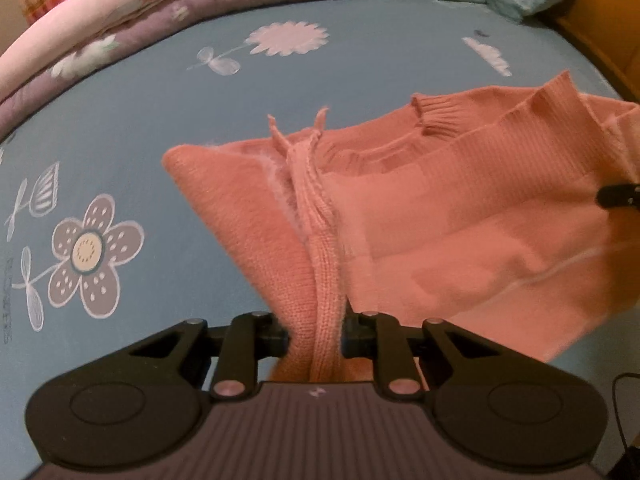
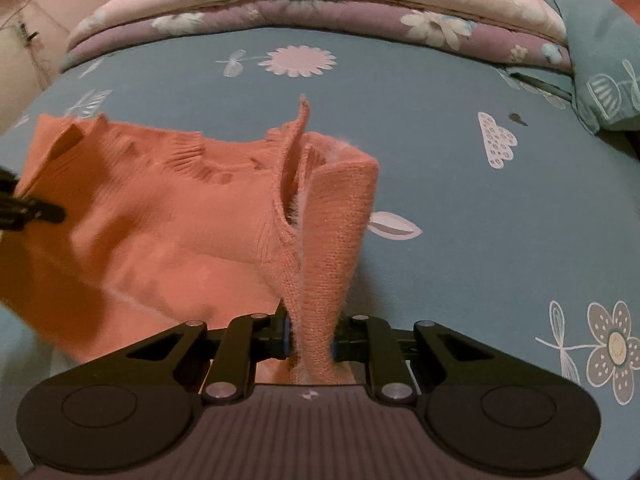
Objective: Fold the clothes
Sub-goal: 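Lift the gripped side edge with both grippers and fold it over the sweater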
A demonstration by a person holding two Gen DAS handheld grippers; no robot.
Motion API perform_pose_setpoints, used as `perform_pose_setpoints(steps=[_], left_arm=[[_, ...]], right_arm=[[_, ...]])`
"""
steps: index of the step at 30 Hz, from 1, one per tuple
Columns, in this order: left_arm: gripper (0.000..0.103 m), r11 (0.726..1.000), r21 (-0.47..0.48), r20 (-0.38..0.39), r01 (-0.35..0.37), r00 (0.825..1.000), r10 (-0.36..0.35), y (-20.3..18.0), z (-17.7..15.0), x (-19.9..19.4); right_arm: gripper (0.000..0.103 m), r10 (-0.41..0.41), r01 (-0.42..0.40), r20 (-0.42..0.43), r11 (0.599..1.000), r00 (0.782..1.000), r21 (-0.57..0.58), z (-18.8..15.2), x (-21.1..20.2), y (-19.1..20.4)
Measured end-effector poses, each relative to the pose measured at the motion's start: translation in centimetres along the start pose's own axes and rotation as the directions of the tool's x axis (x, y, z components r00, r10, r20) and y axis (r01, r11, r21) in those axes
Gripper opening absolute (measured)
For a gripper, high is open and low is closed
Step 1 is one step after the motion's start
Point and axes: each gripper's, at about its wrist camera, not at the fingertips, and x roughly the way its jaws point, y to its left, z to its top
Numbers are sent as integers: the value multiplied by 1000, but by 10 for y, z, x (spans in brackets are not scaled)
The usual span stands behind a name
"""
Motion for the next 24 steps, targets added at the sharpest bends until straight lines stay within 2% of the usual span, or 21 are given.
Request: perform_pose_setpoints(steps=[7, 12, 16, 24], left_arm=[[17, 996, 72, 24, 57, 998, -58, -40, 23, -29], [17, 984, 138, 4, 116, 993, -118, -83, 37, -39], [17, 965, 197, -27, 175, 985, -173, -126, 47, -41], [17, 907, 333, -53, 256, 966, -253, -225, 82, -40]], right_arm=[[19, 44, -44, -15, 999, 999, 8, -17, -49, -2], [19, 47, -42, -58, 996, 997, 84, -41, -85, -23], [19, 36, -22, -95, 989, 995, 147, -66, -114, -44], [19, 1, 27, -88, 948, 996, 318, -121, -168, -98]])
